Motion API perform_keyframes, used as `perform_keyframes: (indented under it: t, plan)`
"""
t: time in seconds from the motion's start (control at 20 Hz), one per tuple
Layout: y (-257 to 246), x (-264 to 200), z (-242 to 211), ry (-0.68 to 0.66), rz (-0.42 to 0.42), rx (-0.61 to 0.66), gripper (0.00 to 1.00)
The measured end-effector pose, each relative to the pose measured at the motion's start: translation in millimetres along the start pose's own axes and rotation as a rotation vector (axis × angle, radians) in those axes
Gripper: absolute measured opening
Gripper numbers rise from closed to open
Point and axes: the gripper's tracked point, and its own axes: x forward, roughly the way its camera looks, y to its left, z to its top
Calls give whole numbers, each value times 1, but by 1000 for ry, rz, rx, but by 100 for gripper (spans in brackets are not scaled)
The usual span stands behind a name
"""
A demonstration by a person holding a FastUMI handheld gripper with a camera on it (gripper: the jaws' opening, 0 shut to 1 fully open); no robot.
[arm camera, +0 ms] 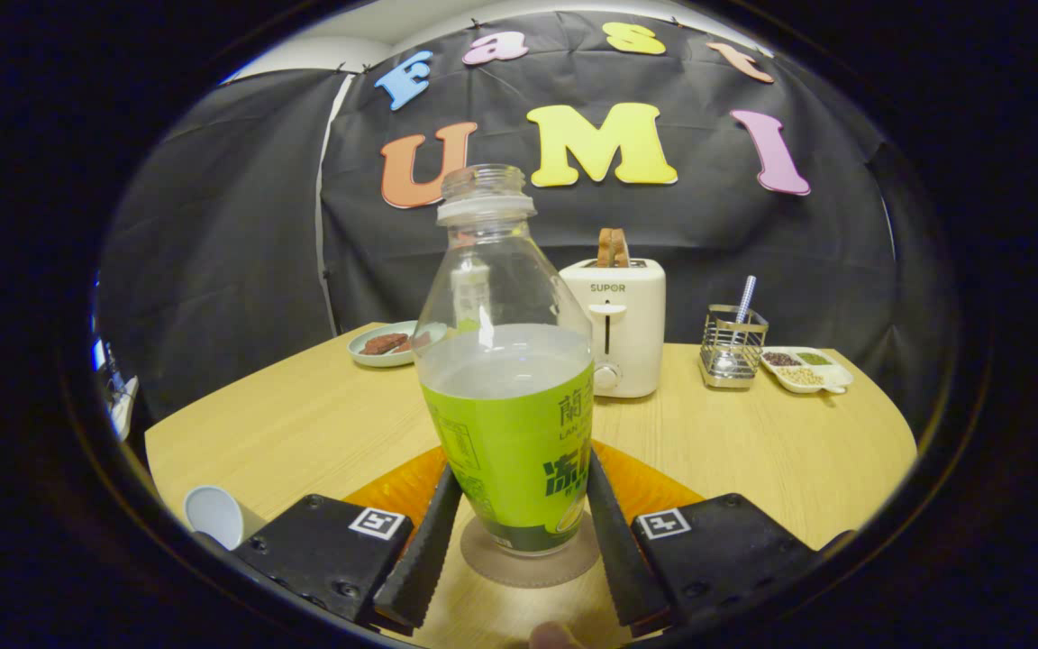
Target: Take the bottle from table, then pour the juice into the cup, finally place the bottle on the coaster
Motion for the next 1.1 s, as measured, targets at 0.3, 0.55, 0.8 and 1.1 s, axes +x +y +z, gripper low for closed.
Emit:
perform_keyframes:
  t: [0.3,0.55,0.8,1.1]
  plan:
    - [3,7,-8,4,3,-11,81]
    - [3,7,-11,3,6,3,83]
    - [1,0,-7,-12,-11,-9,96]
    - [0,-24,-5,-32,-35,-9,97]
